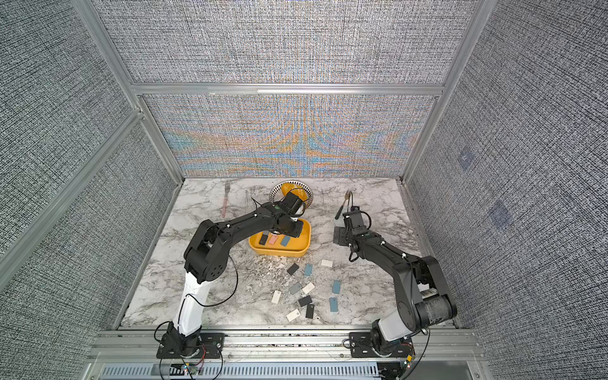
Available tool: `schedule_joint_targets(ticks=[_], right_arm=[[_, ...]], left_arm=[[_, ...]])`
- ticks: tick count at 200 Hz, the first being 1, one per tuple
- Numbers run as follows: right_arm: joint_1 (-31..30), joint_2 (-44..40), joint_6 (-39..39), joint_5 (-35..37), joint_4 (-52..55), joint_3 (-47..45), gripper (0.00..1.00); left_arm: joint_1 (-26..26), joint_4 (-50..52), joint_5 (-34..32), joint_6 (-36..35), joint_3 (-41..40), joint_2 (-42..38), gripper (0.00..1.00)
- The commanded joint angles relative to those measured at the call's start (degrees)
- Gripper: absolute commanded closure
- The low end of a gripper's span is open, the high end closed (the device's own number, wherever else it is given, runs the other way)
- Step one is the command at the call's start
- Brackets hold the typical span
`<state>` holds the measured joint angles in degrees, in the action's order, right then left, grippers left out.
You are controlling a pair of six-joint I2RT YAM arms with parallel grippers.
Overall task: Put the eraser in the storage box
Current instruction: Place the eraser in the storage box.
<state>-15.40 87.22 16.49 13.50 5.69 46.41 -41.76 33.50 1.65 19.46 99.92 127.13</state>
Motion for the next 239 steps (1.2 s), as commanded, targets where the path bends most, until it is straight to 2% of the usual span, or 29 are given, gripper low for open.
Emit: schedule_joint_targets(ticks=[1,96,144,172,239], right_arm=[[0.17,0.36,-0.23,0.04,-0.68,0.08,0.02],[0.32,0.40,-0.27,0.04,-0.62,-0.09,0.02],[0.43,0.19,-0.23,0.13,-0.51,-0.09,0.02],[0.39,-0.08,-0.17,0.13,-0.44,-0.08,0.02],[0.43,-0.65,-0.21,0.48,-0.20,-0.07,0.02]], left_arm=[[0.10,0.45,-0.24,-0.78,1.05,0.89,0.73],[0.19,1.02,-1.12,-0.83,2.84,3.25,0.72],[0.19,1.01,-1.17,-0.83,2.98,3.04,0.65],[0.19,0.96,-0.72,-0.96,3.13,2.89,0.56],[0.19,1.37,0.10,-1.20,2.72,-0.86,0.53]])
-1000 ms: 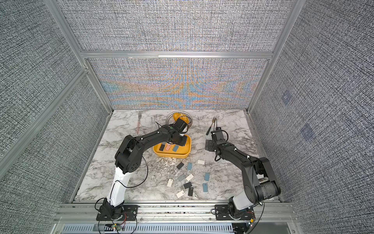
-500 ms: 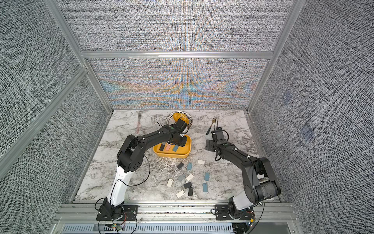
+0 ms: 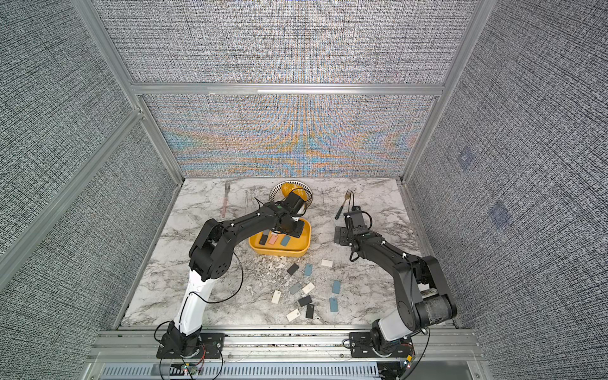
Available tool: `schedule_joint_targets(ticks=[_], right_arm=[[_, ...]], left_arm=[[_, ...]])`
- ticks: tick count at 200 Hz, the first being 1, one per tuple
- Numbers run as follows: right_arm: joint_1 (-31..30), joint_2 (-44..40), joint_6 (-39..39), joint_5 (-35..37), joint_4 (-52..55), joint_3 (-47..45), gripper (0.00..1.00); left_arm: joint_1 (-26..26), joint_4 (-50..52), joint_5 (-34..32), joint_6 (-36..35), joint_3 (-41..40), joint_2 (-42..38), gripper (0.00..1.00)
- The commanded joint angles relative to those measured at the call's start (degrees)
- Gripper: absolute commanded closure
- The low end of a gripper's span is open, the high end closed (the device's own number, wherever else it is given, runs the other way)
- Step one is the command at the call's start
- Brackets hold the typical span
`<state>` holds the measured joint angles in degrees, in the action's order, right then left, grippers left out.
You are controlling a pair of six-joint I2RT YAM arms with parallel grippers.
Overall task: Put the eraser in the storage box
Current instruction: Place the eraser in the storage box, then pick up the eraser from the center of the board.
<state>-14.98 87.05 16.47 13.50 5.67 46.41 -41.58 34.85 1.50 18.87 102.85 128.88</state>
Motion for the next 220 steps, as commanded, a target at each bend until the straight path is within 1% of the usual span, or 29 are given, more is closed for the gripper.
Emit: schedule_joint_targets(ticks=[1,24,49,70,78,100,127,149,165,179,220], right_arm=[[-0.02,-0.47,-0.20,0.48,-0.20,-0.08,0.02],[-0.03,-0.80,-0.02,0.48,-0.22,-0.09,0.02],[0.02,-1.17,0.05,-0.02,-0.65,-0.06,0.02],[-0.04,-1.20,0.23,-0.46,-0.84,-0.09,0.02],[0.00,-1.32,0.34,-0.55,-1.00,-1.93,0.02],[-0.02,-1.53,0.54,-1.17,-1.58,-2.38,0.02],[-0.02,-1.58,0.54,-1.39,-1.63,-2.64,0.02],[-0.04,-1.31,0.24,-0.95,-1.56,-2.38,0.02],[0.03,-1.02,0.23,-0.75,-1.45,-2.29,0.02],[-0.03,-1.05,0.23,-0.71,-1.46,-2.38,0.02],[0.01,-1.89,0.22,-0.27,-1.01,-2.35,0.02]], left_arm=[[0.01,0.03,0.21,-0.60,-0.29,-2.73,0.53],[0.02,0.03,-0.61,-0.72,-1.87,-7.67,0.53],[0.01,1.23,-3.45,-1.56,-4.61,-14.49,0.53],[0.01,3.01,-6.34,-2.30,-8.53,-22.56,0.53],[-0.03,3.53,-6.71,-2.43,-10.56,-25.28,0.52],[-0.08,4.35,-5.19,-2.36,-17.23,-33.06,0.52],[-0.45,4.16,-0.50,-2.83,-26.62,-42.25,0.51],[-2.00,5.14,-0.03,-1.61,-32.76,-47.63,0.50],[-4.09,5.59,0.24,-0.41,-36.60,-49.75,0.50],[-6.65,4.99,0.03,0.91,-39.22,-49.94,0.49],[-13.67,1.47,0.04,6.57,-45.91,-45.41,0.49]])
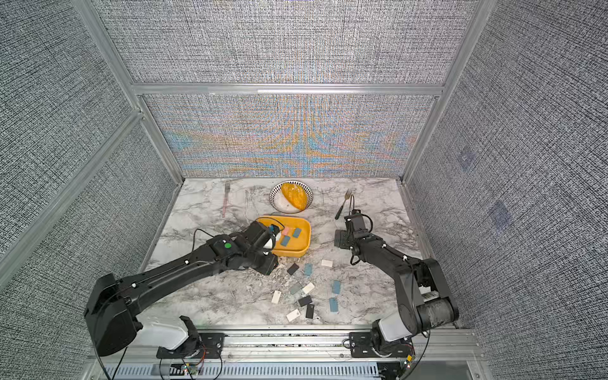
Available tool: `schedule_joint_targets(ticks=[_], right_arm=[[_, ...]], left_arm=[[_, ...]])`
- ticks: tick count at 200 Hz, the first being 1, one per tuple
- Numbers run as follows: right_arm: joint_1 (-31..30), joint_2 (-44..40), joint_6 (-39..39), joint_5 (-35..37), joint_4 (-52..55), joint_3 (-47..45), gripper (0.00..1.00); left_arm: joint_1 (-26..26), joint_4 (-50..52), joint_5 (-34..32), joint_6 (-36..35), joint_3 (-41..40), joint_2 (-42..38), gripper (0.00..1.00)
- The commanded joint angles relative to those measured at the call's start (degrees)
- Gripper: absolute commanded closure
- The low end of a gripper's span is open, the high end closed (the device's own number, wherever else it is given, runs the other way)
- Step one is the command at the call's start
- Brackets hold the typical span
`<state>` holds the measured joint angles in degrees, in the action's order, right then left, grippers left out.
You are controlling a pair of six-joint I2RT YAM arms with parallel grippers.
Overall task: Put the eraser in the storage box
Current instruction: Pick up the eraser from the center of the board.
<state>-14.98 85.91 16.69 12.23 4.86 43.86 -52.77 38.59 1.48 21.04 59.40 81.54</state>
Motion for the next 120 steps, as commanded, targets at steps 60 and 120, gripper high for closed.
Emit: schedule_joint_targets(ticks=[60,120], right_arm=[[-0.05,-2.22,0.01,1.13,-0.18,-0.88,0.02],[-0.03,-3.03,0.01,1.39,0.06,-1.25,0.02]], left_arm=[[-7.14,-4.90,-1.74,9.84,-5.87,5.61,0.49],[-10.31,-4.44,-1.82,12.75,-6.41,8.29,0.49]])
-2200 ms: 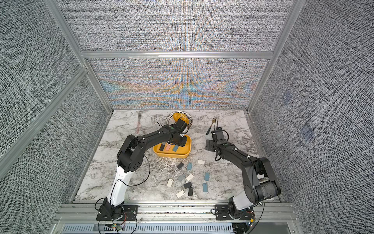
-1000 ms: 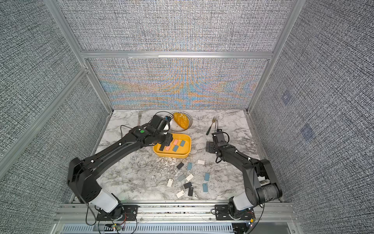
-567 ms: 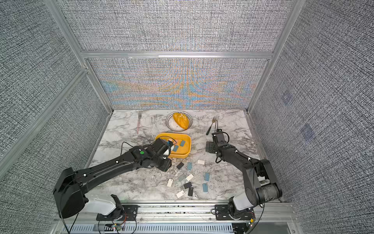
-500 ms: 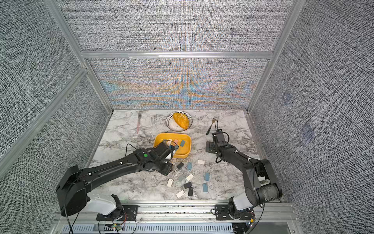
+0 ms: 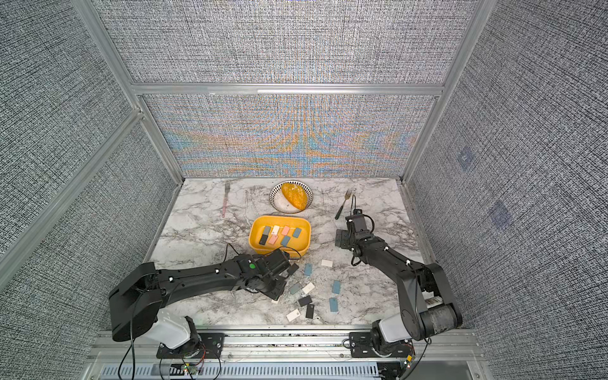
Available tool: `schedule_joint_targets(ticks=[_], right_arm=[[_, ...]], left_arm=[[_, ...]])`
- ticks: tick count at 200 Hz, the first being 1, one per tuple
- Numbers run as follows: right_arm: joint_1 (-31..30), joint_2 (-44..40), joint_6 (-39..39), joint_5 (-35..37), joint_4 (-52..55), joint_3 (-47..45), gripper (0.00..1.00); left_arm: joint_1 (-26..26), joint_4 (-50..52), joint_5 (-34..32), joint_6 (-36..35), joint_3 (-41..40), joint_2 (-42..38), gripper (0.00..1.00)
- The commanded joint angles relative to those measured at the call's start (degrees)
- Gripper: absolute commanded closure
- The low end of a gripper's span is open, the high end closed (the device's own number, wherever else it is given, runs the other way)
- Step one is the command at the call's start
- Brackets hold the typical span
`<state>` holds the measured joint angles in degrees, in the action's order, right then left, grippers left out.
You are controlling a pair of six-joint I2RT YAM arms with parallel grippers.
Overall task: Put the eraser in the storage box
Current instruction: Pick up the eraser from the center of the board.
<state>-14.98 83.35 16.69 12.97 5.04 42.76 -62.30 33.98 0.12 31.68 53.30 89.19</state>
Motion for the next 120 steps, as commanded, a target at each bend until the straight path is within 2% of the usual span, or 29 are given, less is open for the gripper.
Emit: schedule_joint_targets(ticks=[1,120], right_arm=[[-0.04,-0.51,0.01,0.65,-0.12,-0.15,0.02],[0.00,-0.66,0.10,0.71,-0.25,-0.93,0.02]], left_arm=[[-0.84,0.19,-0.47,2.17,-0.35,0.68,0.49],[-2.30,-1.86,0.01,4.61,-2.14,4.05,0.49]])
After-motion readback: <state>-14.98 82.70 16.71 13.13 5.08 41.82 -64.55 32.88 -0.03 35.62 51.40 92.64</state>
